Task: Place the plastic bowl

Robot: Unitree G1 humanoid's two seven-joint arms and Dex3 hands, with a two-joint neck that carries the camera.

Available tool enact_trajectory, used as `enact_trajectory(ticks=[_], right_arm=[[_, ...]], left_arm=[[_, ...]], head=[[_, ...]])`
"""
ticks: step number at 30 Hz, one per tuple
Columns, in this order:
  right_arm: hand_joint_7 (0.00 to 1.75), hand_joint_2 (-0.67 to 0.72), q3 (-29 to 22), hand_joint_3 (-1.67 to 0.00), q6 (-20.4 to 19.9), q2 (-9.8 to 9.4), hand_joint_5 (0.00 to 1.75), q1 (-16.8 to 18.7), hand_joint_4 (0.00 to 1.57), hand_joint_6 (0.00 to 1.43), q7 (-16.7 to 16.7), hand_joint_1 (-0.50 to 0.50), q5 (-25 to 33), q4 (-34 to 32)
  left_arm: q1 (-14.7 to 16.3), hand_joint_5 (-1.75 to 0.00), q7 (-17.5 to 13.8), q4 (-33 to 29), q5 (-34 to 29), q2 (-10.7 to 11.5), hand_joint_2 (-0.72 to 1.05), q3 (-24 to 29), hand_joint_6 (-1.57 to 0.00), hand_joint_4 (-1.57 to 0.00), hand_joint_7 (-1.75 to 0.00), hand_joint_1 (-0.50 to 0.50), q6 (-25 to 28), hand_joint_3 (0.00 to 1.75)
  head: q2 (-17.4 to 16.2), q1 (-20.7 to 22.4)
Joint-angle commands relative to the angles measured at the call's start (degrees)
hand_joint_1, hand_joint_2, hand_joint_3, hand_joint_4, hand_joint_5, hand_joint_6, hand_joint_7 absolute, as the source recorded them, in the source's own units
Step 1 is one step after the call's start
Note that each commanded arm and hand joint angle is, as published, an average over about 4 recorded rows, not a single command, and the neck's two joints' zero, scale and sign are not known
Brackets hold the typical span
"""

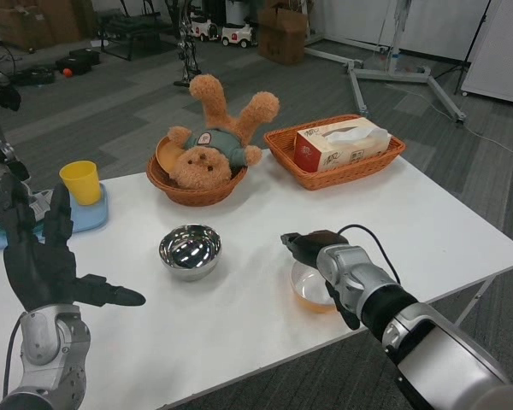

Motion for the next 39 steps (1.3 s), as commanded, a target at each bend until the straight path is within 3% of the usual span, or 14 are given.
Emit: enact_trajectory(ticks=[1, 5, 8, 9, 12, 13, 17, 20, 25, 39], right_arm=[[0.00, 0.66, -5.46, 0.00, 0.10, -1.34, 0.00, 3.76, 0.00, 0.00, -0.04, -0.42, -1.03, -7.79], [0.00, 0.66, -14.95, 0.00, -0.14, -2.30, 0.00, 9.53, 0.00, 0.00, -1.16, -0.42, 0.64, -22.05], [0.00, 0.66, -18.10, 0.00, -0.69, -2.94, 0.00, 11.69, 0.00, 0.00, -2.59, -0.42, 3.76, -26.03], [0.00, 0.66, -20.12, 0.00, -2.67, -3.03, 0.00, 12.83, 0.00, 0.00, -3.95, -0.42, 7.27, -26.58], [0.00, 0.66, -29.28, 0.00, -11.90, -2.81, 0.00, 17.84, 0.00, 0.00, -9.46, -0.42, 26.21, -27.72], [0.00, 0.66, -30.62, 0.00, -13.30, -2.59, 0.00, 18.59, 0.00, 0.00, -10.01, -0.43, 30.56, -27.39], [0.00, 0.66, -32.75, 0.00, -19.21, -2.21, 0.00, 21.49, 0.00, 0.00, -11.22, -0.43, 49.33, -24.91], [0.00, 0.66, -33.56, 0.00, -24.13, -1.71, 0.00, 23.25, 0.00, 0.00, -13.07, -0.44, 59.72, -24.62], [0.00, 0.66, -33.98, 0.00, -26.20, -1.53, 0.00, 23.44, 0.00, 0.00, -14.63, -0.46, 61.94, -27.11], [0.00, 0.66, -32.66, 0.00, -27.23, -1.36, 0.00, 22.59, 0.00, 0.00, -16.80, -0.46, 62.07, -28.51]], left_arm=[[0.75, -0.10, -0.05, -0.29, 0.12, -0.05, -0.72, 0.66, 0.00, -0.45, 0.00, -0.37, -0.27, 0.00], [1.03, -0.10, -0.05, -0.71, 0.27, -0.05, -0.72, 1.32, 0.00, -0.45, 0.00, -0.37, -0.36, 0.04], [1.10, -0.10, -0.05, -0.86, 0.29, -0.05, -0.72, 1.47, 0.00, -0.45, 0.00, -0.37, -0.36, 0.02], [1.10, -0.10, -0.05, -0.86, 0.29, -0.01, -0.72, 1.54, 0.00, -0.45, 0.00, -0.37, -0.36, 0.00], [1.10, -0.10, -0.05, -0.86, 0.36, 0.19, -0.72, 1.73, 0.00, -0.45, 0.00, -0.37, -0.34, 0.00], [1.10, -0.10, -0.05, -0.86, 0.38, 0.21, -0.72, 1.73, 0.00, -0.45, 0.00, -0.37, -0.32, 0.00], [0.73, -0.10, -0.05, -0.79, 0.43, 0.26, -0.72, 1.67, 0.00, -0.45, 0.00, -0.37, -0.27, 0.00], [0.09, -0.10, -0.05, -0.49, 0.47, 0.32, -0.72, 1.34, 0.00, -0.45, 0.00, -0.37, -0.25, 0.00], [-0.57, -0.10, -0.38, -0.33, 0.49, 0.39, -0.72, 0.94, 0.00, -0.45, 0.00, -0.37, -0.03, 0.00], [-0.57, -0.10, -0.40, -0.44, 0.56, 0.41, -0.72, 1.01, 0.00, -0.45, 0.00, -0.37, -0.01, 0.00]], head=[[0.57, 0.42], [2.14, 0.69], [2.87, 0.39], [3.02, 0.32], [3.75, 0.13], [4.17, 0.08], [6.80, 0.05], [8.16, -0.38], [11.42, -0.48], [12.59, -0.77]])
